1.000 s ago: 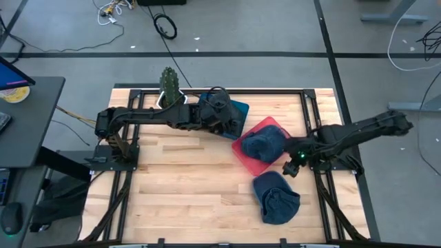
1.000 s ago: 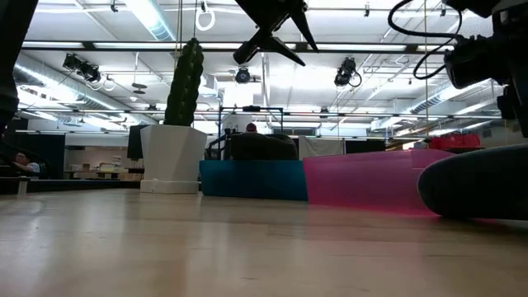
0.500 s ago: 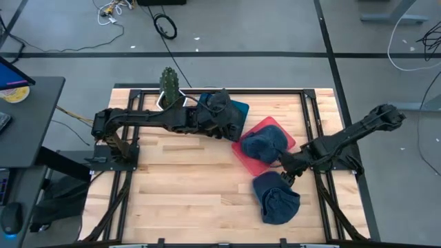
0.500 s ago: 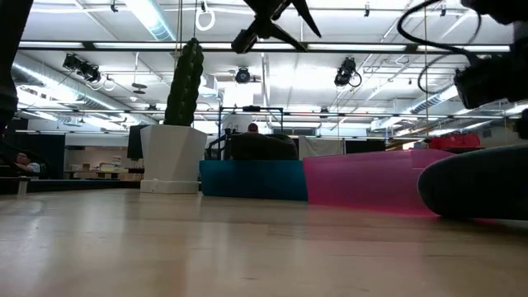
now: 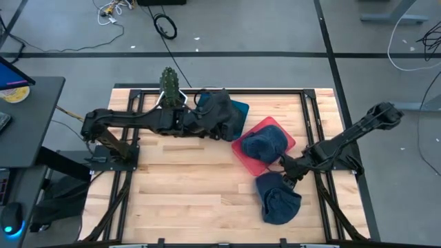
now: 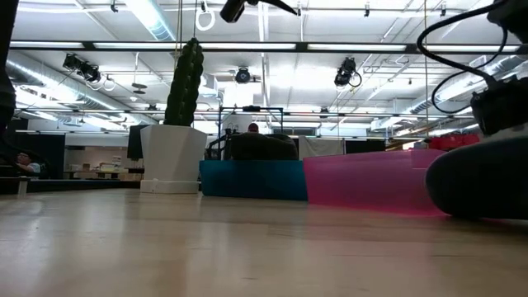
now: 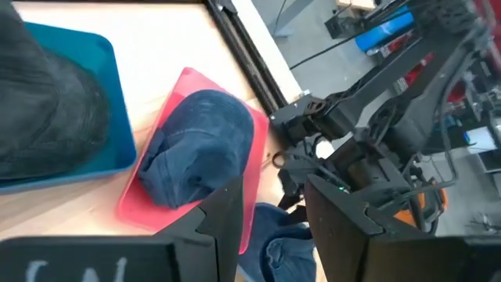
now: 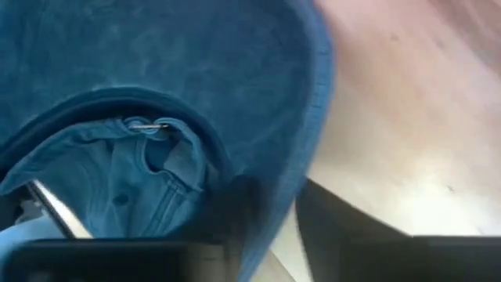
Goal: Pick & Place hat
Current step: Put the blue cap into the pink bin
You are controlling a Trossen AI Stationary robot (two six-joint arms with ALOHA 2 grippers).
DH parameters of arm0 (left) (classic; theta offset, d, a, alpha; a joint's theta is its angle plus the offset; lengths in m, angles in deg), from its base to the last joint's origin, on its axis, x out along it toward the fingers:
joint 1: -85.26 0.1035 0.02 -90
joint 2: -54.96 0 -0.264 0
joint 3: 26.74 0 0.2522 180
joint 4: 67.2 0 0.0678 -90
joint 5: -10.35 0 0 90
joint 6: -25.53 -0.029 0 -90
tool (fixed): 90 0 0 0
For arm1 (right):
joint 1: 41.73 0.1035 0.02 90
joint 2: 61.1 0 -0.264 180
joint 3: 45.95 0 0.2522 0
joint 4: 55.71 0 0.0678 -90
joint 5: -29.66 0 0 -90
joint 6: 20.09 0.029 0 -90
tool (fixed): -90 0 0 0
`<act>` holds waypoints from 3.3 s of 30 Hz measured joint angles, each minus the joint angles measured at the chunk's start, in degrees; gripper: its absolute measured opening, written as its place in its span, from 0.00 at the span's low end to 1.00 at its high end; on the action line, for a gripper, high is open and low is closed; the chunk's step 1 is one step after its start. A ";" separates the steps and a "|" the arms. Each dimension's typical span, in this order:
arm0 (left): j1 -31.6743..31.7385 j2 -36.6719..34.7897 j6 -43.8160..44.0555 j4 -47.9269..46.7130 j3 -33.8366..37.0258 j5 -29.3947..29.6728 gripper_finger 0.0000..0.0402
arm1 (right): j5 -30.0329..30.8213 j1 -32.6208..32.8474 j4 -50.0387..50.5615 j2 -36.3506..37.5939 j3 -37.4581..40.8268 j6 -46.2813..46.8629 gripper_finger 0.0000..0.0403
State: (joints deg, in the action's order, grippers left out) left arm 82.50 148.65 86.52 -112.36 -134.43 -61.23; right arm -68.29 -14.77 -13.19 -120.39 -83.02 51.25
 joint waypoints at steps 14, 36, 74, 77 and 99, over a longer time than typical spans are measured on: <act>-2.11 -0.48 1.33 -0.22 0.00 1.49 0.35 | 0.06 5.40 -0.25 10.30 -0.14 2.19 0.02; -3.29 -0.46 -10.31 7.42 0.02 2.55 0.35 | 11.79 2.75 10.37 23.39 -28.38 -18.42 0.01; -9.73 -0.37 -102.17 53.79 0.07 14.62 0.35 | 41.71 -4.56 -29.02 16.17 -46.25 -56.42 0.01; -10.38 -0.47 -104.21 53.78 0.07 18.91 0.35 | 38.96 -7.50 -30.25 14.73 -46.23 -56.41 0.01; -15.41 -7.96 -96.40 32.04 0.04 37.14 0.34 | 9.53 -31.34 -36.27 5.40 -46.14 -40.94 0.01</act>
State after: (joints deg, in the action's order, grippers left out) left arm 67.09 140.68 -9.88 -80.32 -134.38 -24.09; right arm -58.76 -46.11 -49.46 -114.99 -129.16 10.32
